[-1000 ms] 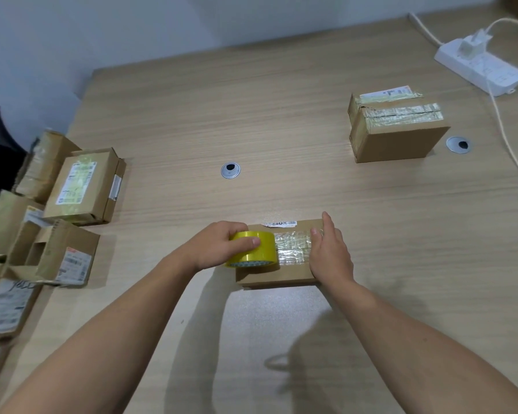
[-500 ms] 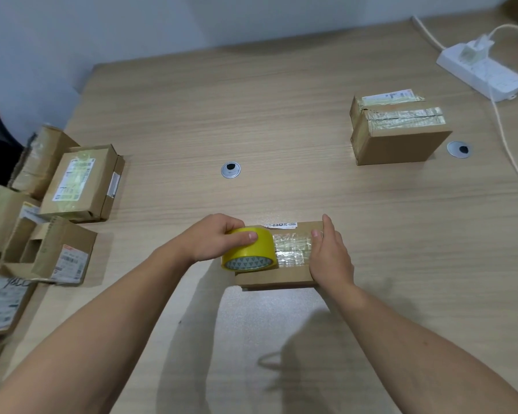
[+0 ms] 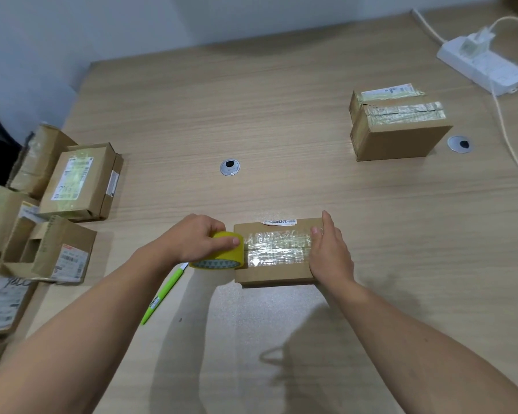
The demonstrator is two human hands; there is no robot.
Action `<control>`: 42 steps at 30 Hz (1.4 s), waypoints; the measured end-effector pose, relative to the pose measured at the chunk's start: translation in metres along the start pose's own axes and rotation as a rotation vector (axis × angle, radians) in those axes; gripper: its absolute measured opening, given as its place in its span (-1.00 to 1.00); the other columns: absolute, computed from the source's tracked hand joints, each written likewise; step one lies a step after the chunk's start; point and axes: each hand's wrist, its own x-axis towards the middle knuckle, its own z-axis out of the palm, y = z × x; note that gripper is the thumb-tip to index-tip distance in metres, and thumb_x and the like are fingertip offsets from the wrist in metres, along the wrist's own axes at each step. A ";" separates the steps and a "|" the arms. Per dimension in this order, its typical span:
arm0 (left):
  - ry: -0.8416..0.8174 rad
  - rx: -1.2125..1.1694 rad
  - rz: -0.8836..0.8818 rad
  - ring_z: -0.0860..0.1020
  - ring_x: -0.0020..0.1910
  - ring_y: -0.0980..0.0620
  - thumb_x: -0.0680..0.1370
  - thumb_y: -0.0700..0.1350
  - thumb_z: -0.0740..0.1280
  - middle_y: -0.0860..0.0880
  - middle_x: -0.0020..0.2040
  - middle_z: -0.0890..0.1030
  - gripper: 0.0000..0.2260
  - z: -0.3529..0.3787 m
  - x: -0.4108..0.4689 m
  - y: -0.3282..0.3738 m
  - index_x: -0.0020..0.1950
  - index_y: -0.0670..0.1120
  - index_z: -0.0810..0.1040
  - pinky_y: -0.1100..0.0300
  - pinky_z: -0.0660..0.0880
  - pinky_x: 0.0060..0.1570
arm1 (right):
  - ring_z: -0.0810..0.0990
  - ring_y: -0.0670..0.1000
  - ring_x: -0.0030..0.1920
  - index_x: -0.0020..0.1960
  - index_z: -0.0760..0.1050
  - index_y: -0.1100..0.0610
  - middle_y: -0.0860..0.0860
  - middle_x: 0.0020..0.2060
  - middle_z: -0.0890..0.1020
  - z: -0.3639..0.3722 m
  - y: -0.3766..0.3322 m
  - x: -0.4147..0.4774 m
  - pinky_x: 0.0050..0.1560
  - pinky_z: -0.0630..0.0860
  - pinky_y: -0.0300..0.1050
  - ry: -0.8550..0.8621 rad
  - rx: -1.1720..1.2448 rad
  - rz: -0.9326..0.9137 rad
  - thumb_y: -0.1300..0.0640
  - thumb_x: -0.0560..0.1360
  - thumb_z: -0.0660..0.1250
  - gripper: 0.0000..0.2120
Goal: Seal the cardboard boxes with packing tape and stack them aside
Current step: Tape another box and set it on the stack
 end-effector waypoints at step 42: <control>-0.082 0.141 -0.234 0.51 -0.15 -0.03 0.53 0.34 0.28 0.06 -0.30 0.50 -0.62 0.038 0.021 -0.034 -0.26 0.06 0.47 0.11 0.41 -0.16 | 0.42 -0.03 0.06 0.62 -0.03 -0.21 -0.03 0.25 0.49 -0.001 0.002 -0.002 0.04 0.32 -0.06 -0.020 0.051 -0.060 -0.03 0.73 -0.02 -0.51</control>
